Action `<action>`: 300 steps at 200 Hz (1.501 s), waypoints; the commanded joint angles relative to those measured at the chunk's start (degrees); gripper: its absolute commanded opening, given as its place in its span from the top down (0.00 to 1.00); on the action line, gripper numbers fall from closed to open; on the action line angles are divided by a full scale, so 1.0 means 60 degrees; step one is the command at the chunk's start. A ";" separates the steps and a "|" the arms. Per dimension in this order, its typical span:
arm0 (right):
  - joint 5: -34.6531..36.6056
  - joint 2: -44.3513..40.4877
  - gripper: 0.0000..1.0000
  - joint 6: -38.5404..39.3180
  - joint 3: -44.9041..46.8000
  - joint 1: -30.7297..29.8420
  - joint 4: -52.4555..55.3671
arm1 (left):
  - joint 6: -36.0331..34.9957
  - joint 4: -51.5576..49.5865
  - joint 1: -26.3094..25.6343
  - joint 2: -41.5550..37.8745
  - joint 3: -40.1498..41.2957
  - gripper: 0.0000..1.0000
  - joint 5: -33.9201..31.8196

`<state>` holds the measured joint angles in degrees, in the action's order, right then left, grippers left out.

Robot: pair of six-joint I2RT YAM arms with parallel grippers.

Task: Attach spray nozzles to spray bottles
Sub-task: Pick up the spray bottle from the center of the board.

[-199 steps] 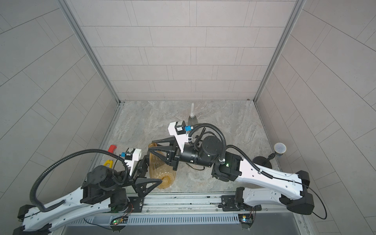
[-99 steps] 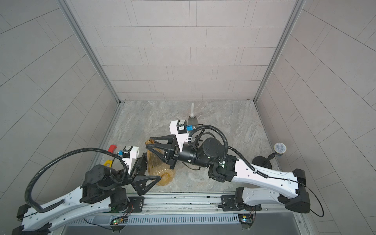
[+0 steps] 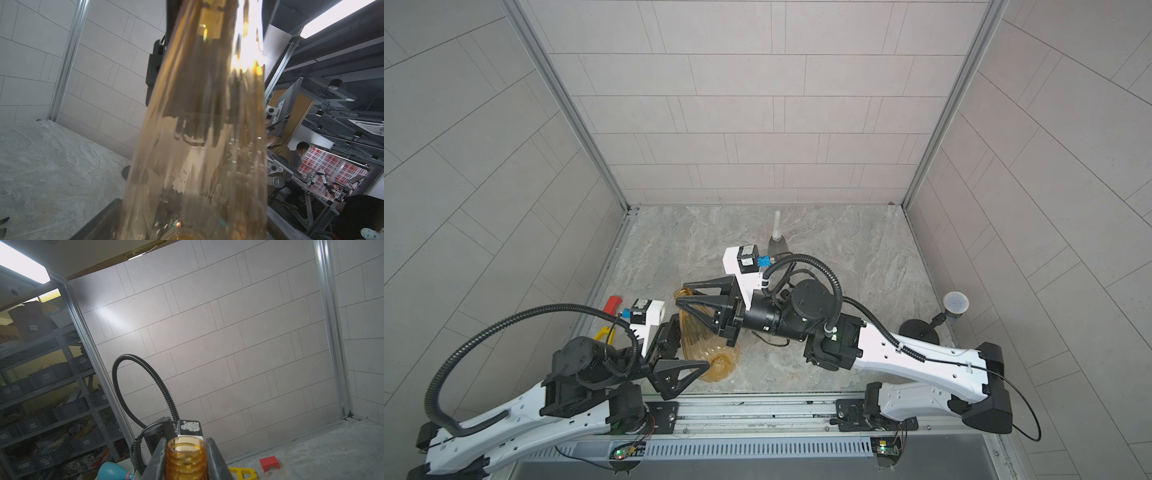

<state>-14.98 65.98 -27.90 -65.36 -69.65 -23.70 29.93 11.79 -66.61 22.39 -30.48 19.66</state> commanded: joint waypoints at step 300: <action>0.1287 -0.1720 0.19 0.1443 -0.0376 0.0050 0.1913 | -0.0763 -0.1827 -0.0031 -0.0278 -0.0647 1.00 -0.0099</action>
<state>-9.54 58.70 -21.80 -68.38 -69.43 -16.93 26.87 -0.30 -66.65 21.54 -32.86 19.55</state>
